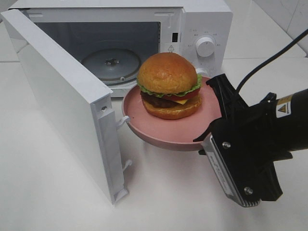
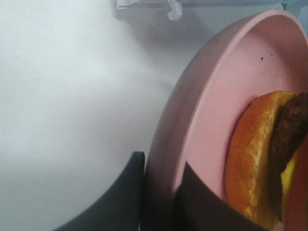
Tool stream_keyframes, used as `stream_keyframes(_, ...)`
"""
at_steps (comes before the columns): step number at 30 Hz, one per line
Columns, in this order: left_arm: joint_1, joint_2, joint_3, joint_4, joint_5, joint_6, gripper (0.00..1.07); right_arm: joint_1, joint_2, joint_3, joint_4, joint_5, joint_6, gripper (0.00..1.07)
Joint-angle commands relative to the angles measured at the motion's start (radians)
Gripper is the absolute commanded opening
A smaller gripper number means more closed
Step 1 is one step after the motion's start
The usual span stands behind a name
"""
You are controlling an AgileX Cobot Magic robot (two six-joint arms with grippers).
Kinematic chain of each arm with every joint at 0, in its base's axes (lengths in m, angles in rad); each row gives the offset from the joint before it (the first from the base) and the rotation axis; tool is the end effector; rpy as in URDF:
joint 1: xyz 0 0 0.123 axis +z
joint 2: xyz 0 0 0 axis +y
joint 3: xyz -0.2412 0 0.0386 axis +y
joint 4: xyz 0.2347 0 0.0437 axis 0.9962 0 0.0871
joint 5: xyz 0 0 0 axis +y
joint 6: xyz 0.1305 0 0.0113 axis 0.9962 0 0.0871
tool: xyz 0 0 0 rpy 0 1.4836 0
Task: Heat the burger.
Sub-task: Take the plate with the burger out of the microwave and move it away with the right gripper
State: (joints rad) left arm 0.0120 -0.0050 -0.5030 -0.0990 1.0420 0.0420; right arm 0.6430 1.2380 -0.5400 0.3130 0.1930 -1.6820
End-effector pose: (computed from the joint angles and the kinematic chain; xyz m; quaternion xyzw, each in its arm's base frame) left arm 0.0603 -0.0105 0.2565 0.0143 0.8450 -0.0351 0.5334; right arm 0.2011 0.1604 0.1528 -0.7888 0.4836 -0.1097 0.3630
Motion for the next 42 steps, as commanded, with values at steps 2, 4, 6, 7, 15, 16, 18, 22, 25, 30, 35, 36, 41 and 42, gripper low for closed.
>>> stream_keyframes(2, 0.001, -0.019, 0.004, 0.0, -0.005, 0.002, 0.9, 0.003, -0.06, 0.02, -0.103, -0.059, 0.1, 0.0)
stream_keyframes(4, 0.001, -0.019, 0.004, 0.0, -0.005, 0.002, 0.9, 0.003, -0.086, 0.038, -0.16, -0.057, 0.163, 0.0)
stream_keyframes(6, 0.001, -0.019, 0.004, 0.0, -0.005, 0.002, 0.9, 0.003, -0.115, 0.054, -0.227, -0.05, 0.239, 0.0)
stream_keyframes(7, 0.001, -0.019, 0.004, 0.0, -0.005, 0.002, 0.9, 0.003, -0.131, 0.063, -0.263, -0.047, 0.279, 0.0)
stream_keyframes(15, 0.001, -0.019, 0.004, 0.0, -0.005, 0.002, 0.9, 0.003, -0.261, 0.111, -0.493, 0.021, 0.548, 0.0)
stream_keyframes(16, 0.001, -0.019, 0.004, 0.0, -0.005, 0.002, 0.9, 0.003, -0.274, 0.112, -0.516, 0.039, 0.569, 0.0)
stream_keyframes(18, 0.001, -0.019, 0.004, 0.0, -0.005, 0.002, 0.9, 0.003, -0.303, 0.115, -0.556, 0.074, 0.607, 0.0)
stream_keyframes(22, 0.001, -0.019, 0.004, 0.0, -0.005, 0.002, 0.9, 0.003, -0.337, 0.119, -0.617, 0.122, 0.666, 0.0)
stream_keyframes(25, 0.001, -0.019, 0.004, 0.0, -0.005, 0.002, 0.9, 0.003, -0.381, 0.119, -0.705, 0.185, 0.783, 0.0)
stream_keyframes(30, 0.001, -0.019, 0.004, 0.0, -0.005, 0.002, 0.9, 0.003, -0.416, 0.119, -0.788, 0.256, 0.899, 0.0)
stream_keyframes(35, 0.001, -0.019, 0.004, 0.0, -0.005, 0.002, 0.9, 0.003, -0.444, 0.119, -0.889, 0.335, 1.075, 0.0)
stream_keyframes(36, 0.001, -0.019, 0.004, 0.0, -0.005, 0.002, 0.9, 0.003, -0.445, 0.119, -0.911, 0.363, 1.156, 0.0)
stream_keyframes(41, 0.001, -0.019, 0.004, 0.0, -0.005, 0.002, 0.9, 0.003, -0.445, 0.119, -0.917, 0.428, 1.25, 0.0)
stream_keyframes(42, 0.001, -0.019, 0.004, 0.0, -0.005, 0.002, 0.9, 0.003, -0.445, 0.119, -0.918, 0.438, 1.264, 0.0)
